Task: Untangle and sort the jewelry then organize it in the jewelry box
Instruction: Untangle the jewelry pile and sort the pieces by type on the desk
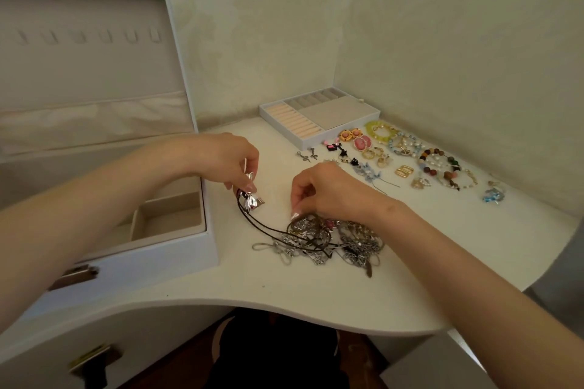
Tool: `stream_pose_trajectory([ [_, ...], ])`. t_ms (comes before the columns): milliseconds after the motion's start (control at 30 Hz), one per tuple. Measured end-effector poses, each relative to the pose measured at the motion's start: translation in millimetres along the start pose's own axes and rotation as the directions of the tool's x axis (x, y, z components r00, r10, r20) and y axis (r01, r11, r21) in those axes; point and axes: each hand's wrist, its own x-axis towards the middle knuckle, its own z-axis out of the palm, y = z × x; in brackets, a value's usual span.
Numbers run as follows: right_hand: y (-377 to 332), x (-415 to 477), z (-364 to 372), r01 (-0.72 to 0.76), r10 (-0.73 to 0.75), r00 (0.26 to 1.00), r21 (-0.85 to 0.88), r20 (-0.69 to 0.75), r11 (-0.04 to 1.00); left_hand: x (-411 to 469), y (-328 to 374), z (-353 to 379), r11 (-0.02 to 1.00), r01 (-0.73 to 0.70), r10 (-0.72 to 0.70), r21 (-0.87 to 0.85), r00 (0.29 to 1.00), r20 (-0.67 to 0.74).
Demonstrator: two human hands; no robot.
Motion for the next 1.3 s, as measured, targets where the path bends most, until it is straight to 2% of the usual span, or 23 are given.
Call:
stream_pose_trajectory([
  [133,6.7,-11.7,-5.9,-0.012,0.014,1.0,0.092,-0.021,0.996,5.5,-4.3,2.3,0.999,0.028,-0.029,0.047,0.999,0.017],
  [233,8.7,-19.8,-11.7,0.017,0.002,0.992,0.143,-0.13,0.99,6.1,-5.5,6.4,0.995,0.056,-0.058,0.081,0.998,0.022],
  [300,9.5,-27.9,-17.2,0.026,0.001,0.987,0.162,-0.163,0.986,3.8,-1.3,9.4,0.987,0.044,-0.037,0.154,0.998,-0.049],
  [367,9.4,-39.2,-22.4,0.038,-0.018,0.993,0.17,-0.115,0.985,-2.4,10.4,10.7,0.983,-0.057,0.085,0.173,0.984,-0.159],
  [400,9.4,-44.8,-24.0,0.051,-0.036,0.996,0.183,-0.083,0.982,-7.4,19.2,10.5,0.982,-0.144,0.164,0.123,0.971,-0.173],
  [467,9.8,-53.6,-24.9,0.083,-0.076,0.996,0.206,-0.042,0.975,-20.2,41.3,10.5,0.954,-0.299,0.296,-0.039,0.953,-0.065],
  [567,11.9,-60.6,-23.9,0.11,-0.108,0.994,0.18,-0.025,0.977,-29.0,66.4,22.0,0.912,-0.377,0.395,-0.159,0.913,0.104],
  [767,17.6,-66.4,-24.5,0.099,-0.095,0.995,0.156,-0.032,0.983,-24.0,74.4,39.8,0.891,-0.359,0.399,-0.277,0.911,0.102],
  [900,16.4,-70.6,-21.5,0.054,-0.059,0.998,0.16,0.027,0.986,-23.8,75.3,41.6,0.909,-0.392,0.407,-0.143,0.908,0.096],
  [1033,16.2,-69.7,-9.3,0.087,-0.088,0.994,0.021,0.061,0.996,-22.6,71.8,36.2,0.903,-0.422,0.427,-0.082,0.903,0.056],
  [1200,17.9,-69.6,-7.3,0.102,-0.103,0.995,0.04,0.011,0.994,-21.2,63.2,25.7,0.888,-0.379,0.406,-0.262,0.912,0.058],
  [1300,21.0,-71.6,-10.4,0.108,-0.106,0.994,0.192,-0.021,0.975,-18.6,57.9,23.7,0.845,-0.33,0.386,-0.421,0.921,0.053],
])
